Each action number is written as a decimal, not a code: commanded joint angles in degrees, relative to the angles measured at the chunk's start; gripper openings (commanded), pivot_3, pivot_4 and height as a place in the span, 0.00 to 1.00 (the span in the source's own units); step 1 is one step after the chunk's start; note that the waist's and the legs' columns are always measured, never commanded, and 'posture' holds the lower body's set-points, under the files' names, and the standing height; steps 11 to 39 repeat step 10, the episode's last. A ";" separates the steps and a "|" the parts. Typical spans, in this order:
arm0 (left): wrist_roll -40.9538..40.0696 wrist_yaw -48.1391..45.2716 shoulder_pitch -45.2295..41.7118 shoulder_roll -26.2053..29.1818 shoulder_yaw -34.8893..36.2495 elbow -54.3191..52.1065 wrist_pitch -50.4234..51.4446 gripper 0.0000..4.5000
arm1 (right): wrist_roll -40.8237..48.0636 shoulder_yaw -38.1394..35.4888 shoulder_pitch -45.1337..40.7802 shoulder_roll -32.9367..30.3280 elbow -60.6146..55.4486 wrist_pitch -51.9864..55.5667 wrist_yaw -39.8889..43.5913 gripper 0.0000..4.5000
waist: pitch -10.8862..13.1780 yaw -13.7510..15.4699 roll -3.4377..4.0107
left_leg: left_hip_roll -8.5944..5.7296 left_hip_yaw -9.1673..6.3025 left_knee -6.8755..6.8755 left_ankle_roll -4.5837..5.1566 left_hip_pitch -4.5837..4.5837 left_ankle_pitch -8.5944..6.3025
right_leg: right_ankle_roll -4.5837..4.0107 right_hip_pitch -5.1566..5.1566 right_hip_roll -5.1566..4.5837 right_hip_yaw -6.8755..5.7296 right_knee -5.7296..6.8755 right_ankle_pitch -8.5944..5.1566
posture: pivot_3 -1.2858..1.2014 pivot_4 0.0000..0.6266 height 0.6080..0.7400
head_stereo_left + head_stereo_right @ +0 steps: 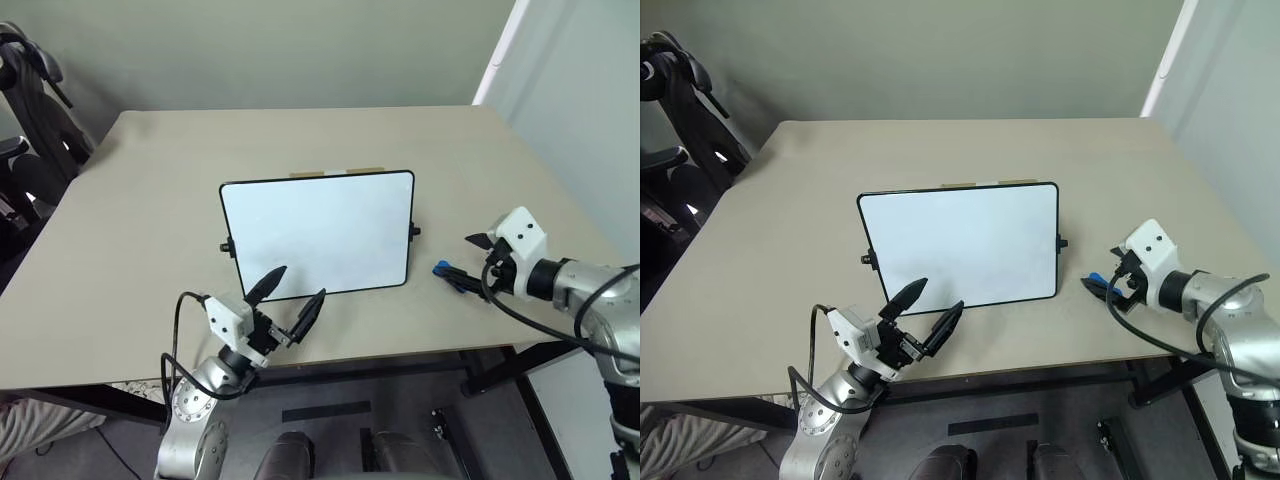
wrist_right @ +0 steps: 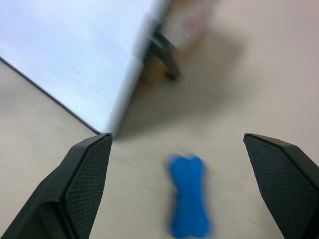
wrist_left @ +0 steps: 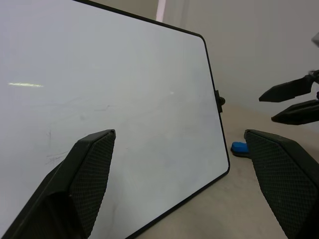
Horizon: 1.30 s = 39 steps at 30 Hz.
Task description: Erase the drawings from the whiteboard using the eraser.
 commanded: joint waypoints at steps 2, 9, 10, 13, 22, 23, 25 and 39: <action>0.33 -0.50 -0.57 -0.40 -0.53 -0.24 -1.07 1.00 | 4.60 -1.53 1.52 1.55 -5.99 0.41 -1.25 0.99 | 0.00 -0.06 -0.03 | -0.01 0.00 0.05 0.01 0.02 0.01 | 0.00 0.02 0.00 0.00 0.00 0.00 | 0.52 0.24 1.00; 0.67 0.18 0.02 0.02 0.11 -1.51 -0.97 1.00 | 3.66 1.58 1.47 1.40 -4.96 -0.10 -3.25 0.99 | -0.03 -0.06 -0.01 | -0.01 -0.02 0.11 0.02 0.01 0.06 | -0.01 0.03 -0.01 0.01 0.00 0.01 | 0.52 0.24 1.00; 0.74 0.26 0.10 0.04 0.16 -1.59 -1.06 1.00 | 3.53 1.89 1.34 1.26 -4.87 -0.18 -3.35 0.99 | -0.03 -0.06 -0.01 | -0.01 -0.02 0.11 0.02 0.00 0.06 | -0.01 0.02 -0.01 0.01 0.00 0.01 | 0.52 0.24 1.00; 0.74 0.26 0.10 0.04 0.16 -1.59 -1.06 1.00 | 3.53 1.89 1.34 1.26 -4.87 -0.18 -3.35 0.99 | -0.03 -0.06 -0.01 | -0.01 -0.02 0.11 0.02 0.00 0.06 | -0.01 0.02 -0.01 0.01 0.00 0.01 | 0.52 0.24 1.00; 0.74 0.26 0.10 0.04 0.16 -1.59 -1.06 1.00 | 3.53 1.89 1.34 1.26 -4.87 -0.18 -3.35 0.99 | -0.03 -0.06 -0.01 | -0.01 -0.02 0.11 0.02 0.00 0.06 | -0.01 0.02 -0.01 0.01 0.00 0.01 | 0.52 0.24 1.00; 0.74 0.26 0.10 0.04 0.16 -1.59 -1.06 1.00 | 3.53 1.89 1.34 1.26 -4.87 -0.18 -3.35 0.99 | -0.03 -0.06 -0.01 | -0.01 -0.02 0.11 0.02 0.00 0.06 | -0.01 0.02 -0.01 0.01 0.00 0.01 | 0.52 0.24 1.00; 0.74 0.26 0.10 0.04 0.16 -1.59 -1.06 1.00 | 3.53 1.89 1.34 1.26 -4.87 -0.18 -3.35 0.99 | -0.03 -0.06 -0.01 | -0.01 -0.02 0.11 0.02 0.00 0.06 | -0.01 0.02 -0.01 0.01 0.00 0.01 | 0.52 0.24 1.00; 0.74 0.26 0.10 0.04 0.16 -1.59 -1.06 1.00 | 3.53 1.89 1.34 1.26 -4.87 -0.18 -3.35 0.99 | -0.03 -0.06 -0.01 | -0.01 -0.02 0.11 0.02 0.00 0.06 | -0.01 0.02 -0.01 0.01 0.00 0.01 | 0.52 0.24 1.00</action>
